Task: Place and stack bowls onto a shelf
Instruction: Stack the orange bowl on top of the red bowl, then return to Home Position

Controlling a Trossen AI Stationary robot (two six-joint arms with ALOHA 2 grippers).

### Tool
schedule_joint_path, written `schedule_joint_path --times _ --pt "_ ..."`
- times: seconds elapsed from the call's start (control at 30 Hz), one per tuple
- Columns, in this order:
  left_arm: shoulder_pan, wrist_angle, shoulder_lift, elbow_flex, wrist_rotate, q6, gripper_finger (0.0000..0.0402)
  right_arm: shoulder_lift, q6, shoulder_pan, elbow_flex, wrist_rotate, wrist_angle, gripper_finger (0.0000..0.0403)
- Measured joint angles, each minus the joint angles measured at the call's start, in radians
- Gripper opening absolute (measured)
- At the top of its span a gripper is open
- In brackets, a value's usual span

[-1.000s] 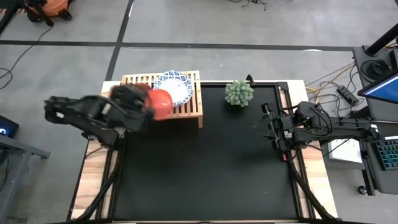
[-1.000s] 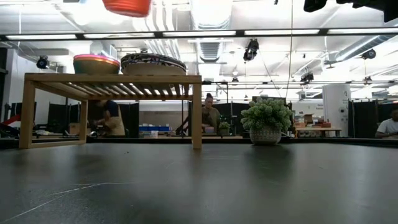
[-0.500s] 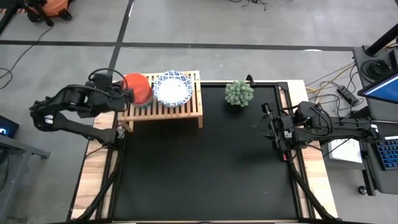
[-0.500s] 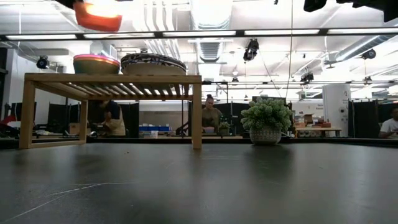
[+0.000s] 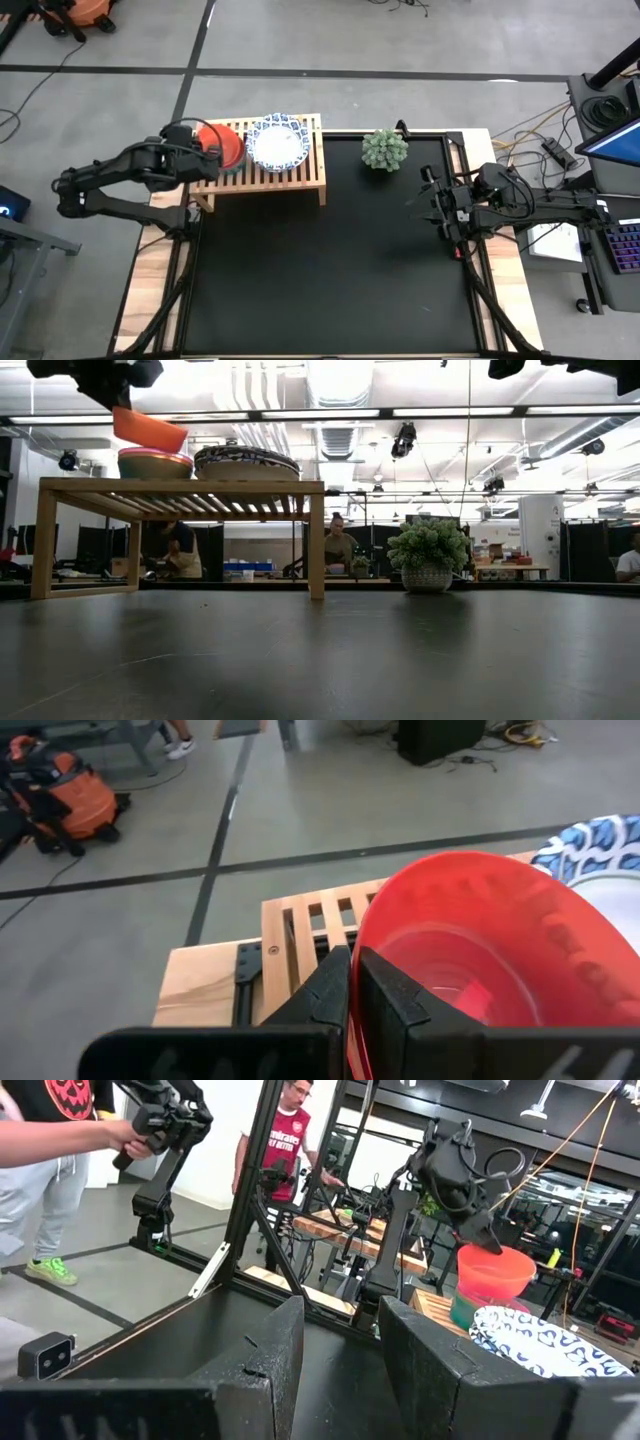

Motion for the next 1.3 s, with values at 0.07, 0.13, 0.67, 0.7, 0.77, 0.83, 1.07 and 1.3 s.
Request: schedule_joint_path --times 0.07,0.13,0.67,0.7,0.77,0.83,1.07,1.3 --pt "0.007 0.001 0.000 -0.011 0.000 0.000 0.0000 0.000 0.000 0.000 0.000 0.000 0.000 0.0123" --pt "0.013 0.003 0.001 -0.017 0.000 -0.001 0.0000 0.000 0.000 0.000 0.000 0.000 0.000 0.0123" --pt "0.018 0.051 0.030 -0.020 -0.068 -0.002 0.0000 0.000 0.000 0.000 0.000 0.000 0.000 0.0123" --pt "0.019 0.051 0.031 -0.020 -0.062 -0.002 0.0000 0.000 0.000 0.000 0.000 0.000 0.000 0.0123" --pt "0.020 0.052 0.036 -0.020 -0.051 -0.002 0.0000 0.000 0.000 0.000 0.000 0.000 -0.001 0.0123" --pt "0.020 0.052 0.038 -0.020 -0.048 -0.002 0.0001 0.000 0.000 0.000 0.000 0.000 -0.001 0.0123" --pt "0.020 0.052 0.039 -0.021 -0.048 -0.002 0.0046 0.000 0.000 0.000 0.000 0.000 -0.005 0.0123" --pt "0.020 0.052 0.037 -0.021 0.036 0.049 0.0102 0.000 0.000 0.000 0.000 0.000 -0.007 0.0123"
